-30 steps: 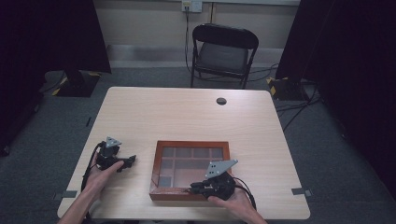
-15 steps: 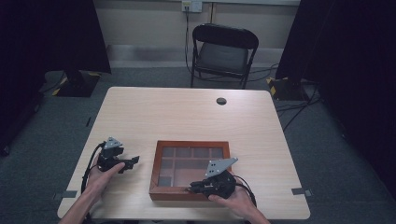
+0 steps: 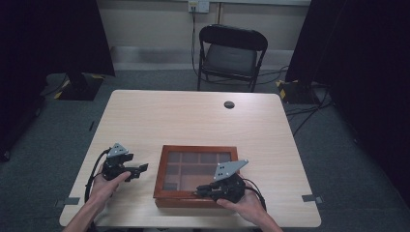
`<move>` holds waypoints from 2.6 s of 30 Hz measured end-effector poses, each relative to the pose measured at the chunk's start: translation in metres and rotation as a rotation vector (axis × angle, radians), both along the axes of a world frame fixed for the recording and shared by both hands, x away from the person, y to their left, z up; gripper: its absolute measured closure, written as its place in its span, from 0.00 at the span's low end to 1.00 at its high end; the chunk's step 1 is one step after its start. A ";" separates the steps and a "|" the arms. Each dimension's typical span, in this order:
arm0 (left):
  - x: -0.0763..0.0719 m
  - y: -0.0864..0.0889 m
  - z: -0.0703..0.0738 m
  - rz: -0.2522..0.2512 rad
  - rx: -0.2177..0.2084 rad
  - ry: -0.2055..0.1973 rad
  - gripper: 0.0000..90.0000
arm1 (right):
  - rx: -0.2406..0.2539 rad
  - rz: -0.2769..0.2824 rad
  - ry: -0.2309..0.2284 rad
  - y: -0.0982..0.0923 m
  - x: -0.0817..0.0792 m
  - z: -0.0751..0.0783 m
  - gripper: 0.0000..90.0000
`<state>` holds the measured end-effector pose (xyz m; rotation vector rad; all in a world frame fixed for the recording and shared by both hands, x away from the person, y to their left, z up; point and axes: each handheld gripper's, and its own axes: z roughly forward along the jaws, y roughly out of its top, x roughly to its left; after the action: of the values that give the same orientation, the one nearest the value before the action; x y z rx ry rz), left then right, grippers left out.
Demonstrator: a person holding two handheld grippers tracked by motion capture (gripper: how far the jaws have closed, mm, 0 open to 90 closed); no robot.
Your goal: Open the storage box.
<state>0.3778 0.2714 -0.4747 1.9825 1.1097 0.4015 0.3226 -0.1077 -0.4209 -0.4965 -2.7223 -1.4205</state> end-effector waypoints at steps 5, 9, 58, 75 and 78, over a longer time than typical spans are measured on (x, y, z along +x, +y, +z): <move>-0.001 -0.002 0.002 -0.011 -0.013 0.003 0.22 | -0.002 0.004 0.003 0.000 0.002 0.004 0.92; -0.003 -0.005 0.003 -0.034 -0.021 0.003 0.23 | -0.005 0.009 0.003 0.000 0.003 0.006 0.92; -0.022 -0.045 0.013 -0.297 -0.055 -0.109 0.21 | 0.036 -0.051 0.019 -0.007 0.011 0.031 0.78; -0.022 -0.044 0.019 -0.264 -0.116 -0.138 0.24 | 0.066 -0.185 0.010 -0.039 0.011 0.030 0.37; -0.023 -0.045 0.021 -0.266 -0.125 -0.135 0.23 | 0.060 -0.176 0.016 -0.039 0.011 0.031 0.32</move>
<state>0.3552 0.2262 -0.4532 1.9293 0.7562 0.3108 0.3334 -0.1467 -0.3902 -0.7565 -2.6714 -1.5230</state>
